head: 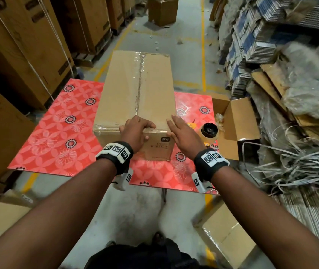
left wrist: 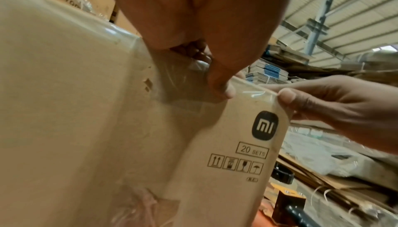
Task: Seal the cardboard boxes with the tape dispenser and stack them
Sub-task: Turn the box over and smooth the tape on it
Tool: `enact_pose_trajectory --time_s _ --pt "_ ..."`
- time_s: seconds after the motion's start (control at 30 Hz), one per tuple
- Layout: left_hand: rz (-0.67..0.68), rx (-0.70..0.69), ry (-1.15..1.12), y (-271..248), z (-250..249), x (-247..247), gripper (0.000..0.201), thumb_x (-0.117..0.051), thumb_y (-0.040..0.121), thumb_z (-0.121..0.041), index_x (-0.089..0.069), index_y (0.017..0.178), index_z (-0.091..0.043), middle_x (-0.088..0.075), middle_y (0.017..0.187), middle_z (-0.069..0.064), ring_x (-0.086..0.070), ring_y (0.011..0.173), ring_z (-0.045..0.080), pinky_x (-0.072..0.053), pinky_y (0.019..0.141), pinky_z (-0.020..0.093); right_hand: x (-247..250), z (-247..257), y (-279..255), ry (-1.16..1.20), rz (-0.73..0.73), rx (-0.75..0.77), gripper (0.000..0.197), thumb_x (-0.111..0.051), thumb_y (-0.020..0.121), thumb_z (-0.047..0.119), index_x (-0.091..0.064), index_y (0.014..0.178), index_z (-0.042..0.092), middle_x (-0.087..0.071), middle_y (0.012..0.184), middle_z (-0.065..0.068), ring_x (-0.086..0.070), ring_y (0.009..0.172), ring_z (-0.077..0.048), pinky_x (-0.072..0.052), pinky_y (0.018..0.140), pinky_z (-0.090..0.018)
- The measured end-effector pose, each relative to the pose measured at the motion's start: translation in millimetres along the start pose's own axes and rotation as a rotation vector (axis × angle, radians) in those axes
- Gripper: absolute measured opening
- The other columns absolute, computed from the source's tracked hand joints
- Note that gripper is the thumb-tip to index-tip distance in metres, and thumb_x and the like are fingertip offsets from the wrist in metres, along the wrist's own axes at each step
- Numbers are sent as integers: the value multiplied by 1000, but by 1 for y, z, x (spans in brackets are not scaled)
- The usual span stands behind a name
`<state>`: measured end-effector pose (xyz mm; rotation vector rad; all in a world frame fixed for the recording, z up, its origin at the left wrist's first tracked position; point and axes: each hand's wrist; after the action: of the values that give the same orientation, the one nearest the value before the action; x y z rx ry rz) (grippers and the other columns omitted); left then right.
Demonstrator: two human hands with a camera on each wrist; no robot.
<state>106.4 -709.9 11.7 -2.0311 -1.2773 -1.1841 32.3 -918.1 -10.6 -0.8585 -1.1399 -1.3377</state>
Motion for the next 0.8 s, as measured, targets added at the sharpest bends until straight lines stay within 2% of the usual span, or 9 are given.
enact_pose_trajectory --time_s 0.1,0.17,0.27,0.4,0.5,0.57,0.63,0.7,0.8 --pt "21 -56 -25 -2 8 3 55 -70 73 -4 -59 108 -45 -44 102 -14 -46 105 16 -40 95 47 1 6 -4 -48 21 -5 55 -47 104 21 -31 153 3 -23 161 -21 -22 149 -38 -31 117 -49" --pt "58 -104 -3 -3 11 10 47 -75 74 -18 -59 109 -43 -47 105 -11 -46 106 17 -41 95 46 7 13 -6 -93 19 -5 57 -52 100 18 -33 151 1 -26 159 -22 -24 147 -40 -34 114 -51" --pt "21 -149 102 -2 15 25 26 -68 82 -38 -61 107 -38 -52 109 -8 -47 109 18 -34 92 39 18 30 1 -101 -46 37 50 -57 97 25 -50 138 -2 -45 148 -22 -40 138 -40 -41 105 -50" --pt "6 -140 135 -5 43 42 25 -68 83 -30 -59 106 -38 -50 105 -8 -47 105 19 -32 89 39 13 51 9 -40 -91 2 43 -58 95 25 -59 130 -1 -56 139 -18 -49 131 -36 -43 104 -50" --pt "37 -181 152 -11 67 50 41 -73 79 -17 -56 112 -37 -50 110 -5 -47 105 21 -35 90 39 7 54 3 -31 -68 -56 52 -64 90 13 -52 140 2 -48 148 -15 -40 140 -34 -33 114 -51" --pt "50 -180 163 -12 76 57 42 -75 77 -21 -57 112 -37 -48 109 -6 -45 105 20 -35 90 41 7 57 5 -39 -37 -95 58 -66 87 12 -50 142 4 -45 152 -14 -37 143 -33 -28 117 -49" --pt "47 -175 183 -11 82 66 34 -73 79 -35 -59 110 -37 -48 104 -7 -45 104 20 -33 89 41 9 70 14 -33 -75 -97 45 -70 86 25 -62 126 5 -57 139 -17 -49 130 -34 -36 110 -46" --pt "12 -164 173 -9 90 74 23 -68 83 -38 -61 105 -35 -51 101 -5 -46 104 22 -32 86 40 7 85 26 20 -145 -99 31 -70 85 32 -69 103 7 -67 115 -15 -59 109 -35 -48 95 -43" --pt "-10 -154 142 -8 104 80 19 -68 84 -30 -63 102 -33 -52 101 -3 -47 104 24 -29 84 38 -2 99 36 54 -162 -150 31 -72 82 36 -66 99 11 -65 105 -9 -57 98 -30 -47 83 -38"
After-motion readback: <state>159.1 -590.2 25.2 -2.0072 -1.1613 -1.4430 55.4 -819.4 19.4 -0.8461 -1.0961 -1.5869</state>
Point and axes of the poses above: each hand's wrist, its own y-axis towards the middle knuckle, its own x-axis out of the back of the hand, z = x × y
